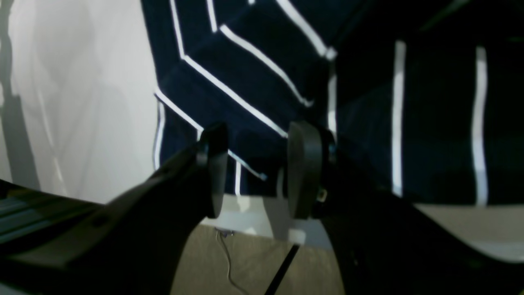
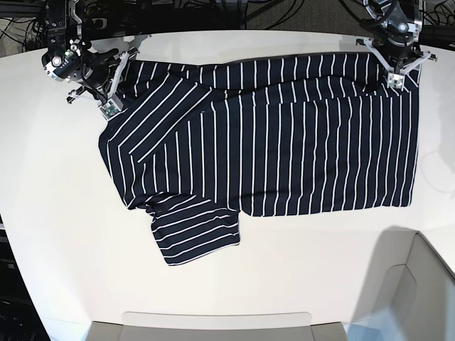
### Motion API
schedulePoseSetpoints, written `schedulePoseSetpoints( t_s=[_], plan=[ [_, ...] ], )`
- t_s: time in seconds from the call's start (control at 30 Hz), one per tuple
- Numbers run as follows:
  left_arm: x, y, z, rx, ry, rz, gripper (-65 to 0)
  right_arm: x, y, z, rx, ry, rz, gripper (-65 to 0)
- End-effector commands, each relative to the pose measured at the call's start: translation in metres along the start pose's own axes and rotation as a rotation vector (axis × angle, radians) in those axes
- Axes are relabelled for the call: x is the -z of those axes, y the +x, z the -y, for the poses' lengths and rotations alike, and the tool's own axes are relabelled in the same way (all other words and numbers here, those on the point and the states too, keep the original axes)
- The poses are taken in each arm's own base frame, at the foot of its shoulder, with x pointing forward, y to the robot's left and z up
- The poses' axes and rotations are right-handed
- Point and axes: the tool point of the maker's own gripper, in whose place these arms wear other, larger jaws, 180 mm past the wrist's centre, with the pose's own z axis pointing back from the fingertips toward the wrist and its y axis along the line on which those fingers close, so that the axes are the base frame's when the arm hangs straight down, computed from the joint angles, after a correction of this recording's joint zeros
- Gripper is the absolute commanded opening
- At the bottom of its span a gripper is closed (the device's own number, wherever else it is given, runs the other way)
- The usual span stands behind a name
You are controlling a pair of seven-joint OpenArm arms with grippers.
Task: Fold the T-shirt properly
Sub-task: 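Release the shoulder with the left gripper and regrasp the shirt edge nearby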
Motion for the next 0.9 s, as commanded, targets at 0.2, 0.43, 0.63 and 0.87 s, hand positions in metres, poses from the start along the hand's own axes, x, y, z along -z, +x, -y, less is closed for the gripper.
schedulePoseSetpoints(
  t_s=[0.2,0.43,0.63,0.87],
  plan=[
    [-0.006,0.015,-0.005,-0.004,0.023,0.053,-41.1,-0.003,0.004,0.005,-0.009,-0.014,0.012,-65.0],
    [-0.012,0.02,0.006,-0.03,0.02,0.066,-41.1,-0.003,0.005,0.005,-0.009,-0.015,0.013,-65.0],
    [-0.012,0.019,0.007,-0.031,0.016,0.064,-41.1,-0.003,0.005,0.005,-0.01,-0.016,0.014,-65.0],
    [-0.01,0.02,0.008,-0.033,0.013,0.066,-41.1,-0.003,0.005,0.005,-0.01,-0.016,0.014,-65.0]
  ],
)
